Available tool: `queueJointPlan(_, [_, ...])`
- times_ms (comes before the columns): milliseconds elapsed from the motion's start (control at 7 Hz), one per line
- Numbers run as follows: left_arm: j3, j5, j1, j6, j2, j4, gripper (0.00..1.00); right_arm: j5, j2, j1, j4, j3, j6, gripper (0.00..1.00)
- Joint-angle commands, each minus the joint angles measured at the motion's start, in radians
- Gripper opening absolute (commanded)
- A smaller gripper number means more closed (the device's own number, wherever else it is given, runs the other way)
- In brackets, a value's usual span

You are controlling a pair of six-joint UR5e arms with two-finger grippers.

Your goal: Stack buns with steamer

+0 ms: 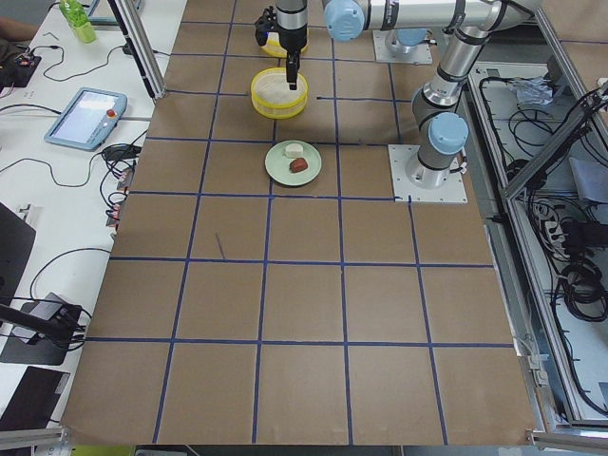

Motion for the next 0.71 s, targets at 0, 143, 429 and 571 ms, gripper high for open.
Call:
queueJointPlan(0, [-0.063, -0.001, -0.001, 0.004, -0.029, 0.091, 1.0, 0.003, 0.09, -0.148, -0.237, 0.105, -0.197, 1.0])
queueJointPlan(143, [-0.079, -0.001, -0.001, 0.006, -0.029, 0.095, 1.0, 0.024, 0.149, -0.196, -0.334, 0.107, -0.205, 0.92])
queueJointPlan(429, [-0.121, -0.001, -0.001, 0.003, -0.063, 0.155, 1.0, 0.069, 0.226, -0.206, -0.402, 0.11, -0.222, 0.85])
queueJointPlan(571, [-0.184, -0.001, -0.001, 0.003, -0.088, 0.247, 1.0, 0.109, 0.236, -0.206, -0.405, 0.11, -0.225, 0.79])
